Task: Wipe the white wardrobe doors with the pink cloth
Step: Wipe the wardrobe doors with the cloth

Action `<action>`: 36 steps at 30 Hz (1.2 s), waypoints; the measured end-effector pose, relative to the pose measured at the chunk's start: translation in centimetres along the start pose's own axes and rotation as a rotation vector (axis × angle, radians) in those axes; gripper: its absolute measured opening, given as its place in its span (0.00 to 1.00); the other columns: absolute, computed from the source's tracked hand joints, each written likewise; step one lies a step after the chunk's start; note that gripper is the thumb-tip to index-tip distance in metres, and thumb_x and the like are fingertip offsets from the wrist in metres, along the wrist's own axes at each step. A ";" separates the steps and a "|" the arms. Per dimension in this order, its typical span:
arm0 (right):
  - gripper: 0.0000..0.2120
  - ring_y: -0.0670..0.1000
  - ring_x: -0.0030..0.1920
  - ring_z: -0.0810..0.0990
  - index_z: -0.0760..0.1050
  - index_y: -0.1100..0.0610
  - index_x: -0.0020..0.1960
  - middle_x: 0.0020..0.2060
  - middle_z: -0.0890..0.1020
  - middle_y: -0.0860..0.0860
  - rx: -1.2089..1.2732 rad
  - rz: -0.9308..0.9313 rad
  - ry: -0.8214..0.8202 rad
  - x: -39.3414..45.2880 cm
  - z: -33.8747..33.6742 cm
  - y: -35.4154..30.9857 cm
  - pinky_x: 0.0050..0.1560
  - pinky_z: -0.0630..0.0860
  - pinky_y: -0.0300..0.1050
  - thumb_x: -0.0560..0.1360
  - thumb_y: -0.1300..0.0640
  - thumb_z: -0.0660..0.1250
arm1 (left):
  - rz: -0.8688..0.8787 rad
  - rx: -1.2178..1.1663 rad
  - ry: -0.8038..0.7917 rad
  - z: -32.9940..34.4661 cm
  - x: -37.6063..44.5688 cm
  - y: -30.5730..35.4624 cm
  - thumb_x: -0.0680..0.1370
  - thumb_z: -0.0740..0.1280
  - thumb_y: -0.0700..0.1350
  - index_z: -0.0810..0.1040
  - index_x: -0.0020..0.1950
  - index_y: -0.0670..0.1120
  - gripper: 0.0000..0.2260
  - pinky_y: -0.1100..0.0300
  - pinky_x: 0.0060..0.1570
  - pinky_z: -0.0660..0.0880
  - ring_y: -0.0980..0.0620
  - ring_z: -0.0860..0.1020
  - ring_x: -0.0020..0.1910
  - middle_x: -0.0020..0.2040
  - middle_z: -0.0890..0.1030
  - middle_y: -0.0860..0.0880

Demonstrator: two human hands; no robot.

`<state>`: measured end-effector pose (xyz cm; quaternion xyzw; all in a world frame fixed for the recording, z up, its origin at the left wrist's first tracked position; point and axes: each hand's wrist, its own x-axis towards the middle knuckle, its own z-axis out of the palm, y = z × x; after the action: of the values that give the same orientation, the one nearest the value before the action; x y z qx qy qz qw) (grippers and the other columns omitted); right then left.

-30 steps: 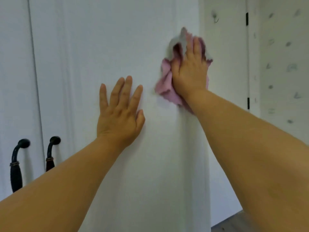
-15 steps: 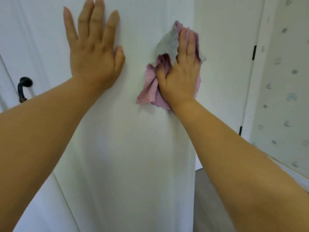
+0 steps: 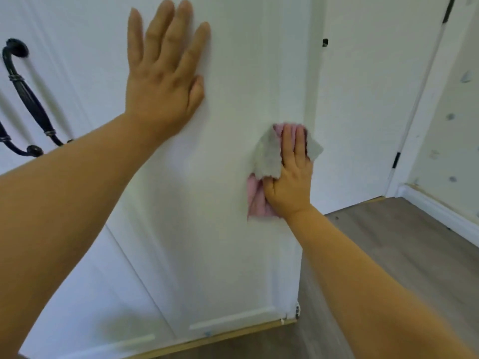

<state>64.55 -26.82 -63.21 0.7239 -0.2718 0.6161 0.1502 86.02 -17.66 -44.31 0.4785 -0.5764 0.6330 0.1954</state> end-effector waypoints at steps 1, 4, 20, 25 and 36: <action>0.32 0.59 0.80 0.50 0.49 0.63 0.81 0.80 0.56 0.59 -0.009 0.045 0.022 1.8 0.1 -0.5 0.76 0.58 0.64 0.83 0.47 0.49 | -0.013 -0.009 0.013 0.0 0.2 0.1 0.83 0.55 0.48 0.60 0.80 0.44 0.25 0.31 0.72 0.54 0.35 0.61 0.77 0.77 0.62 0.37; 0.36 0.63 0.78 0.59 0.60 0.69 0.77 0.77 0.64 0.63 -0.081 0.193 0.141 8.5 0.2 -3.1 0.76 0.57 0.62 0.76 0.48 0.57 | -0.028 -0.029 0.031 0.1 0.3 0.4 0.83 0.55 0.48 0.62 0.79 0.44 0.24 0.32 0.73 0.55 0.35 0.62 0.76 0.77 0.64 0.37; 0.37 0.59 0.81 0.51 0.51 0.53 0.82 0.79 0.57 0.55 -0.268 -0.176 -0.060 -0.6 4.0 -7.1 0.65 0.66 0.60 0.79 0.40 0.58 | -0.015 -0.332 0.081 -0.8 -1.0 -0.3 0.83 0.56 0.47 0.72 0.72 0.41 0.20 0.38 0.77 0.52 0.41 0.64 0.76 0.75 0.69 0.40; 0.40 0.59 0.80 0.51 0.57 0.62 0.80 0.80 0.57 0.60 -0.300 0.125 0.089 4.9 3.3 -6.5 0.79 0.43 0.54 0.79 0.35 0.51 | -0.012 -0.354 0.152 -1.4 -6.6 -1.3 0.80 0.59 0.43 0.76 0.66 0.40 0.17 0.34 0.75 0.54 0.41 0.70 0.72 0.70 0.75 0.41; 0.41 0.58 0.81 0.51 0.55 0.62 0.81 0.80 0.56 0.58 -0.270 0.156 0.087 4.4 8.8 -18.8 0.78 0.39 0.51 0.78 0.34 0.49 | -0.163 -0.351 0.281 -2.0 -19.8 -2.9 0.83 0.61 0.37 0.82 0.56 0.36 0.11 0.37 0.70 0.67 0.39 0.79 0.63 0.60 0.81 0.38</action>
<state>82.93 -17.41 -58.42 0.6463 -0.4008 0.6147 0.2093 96.81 -9.05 -58.88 0.3894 -0.6042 0.5654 0.4045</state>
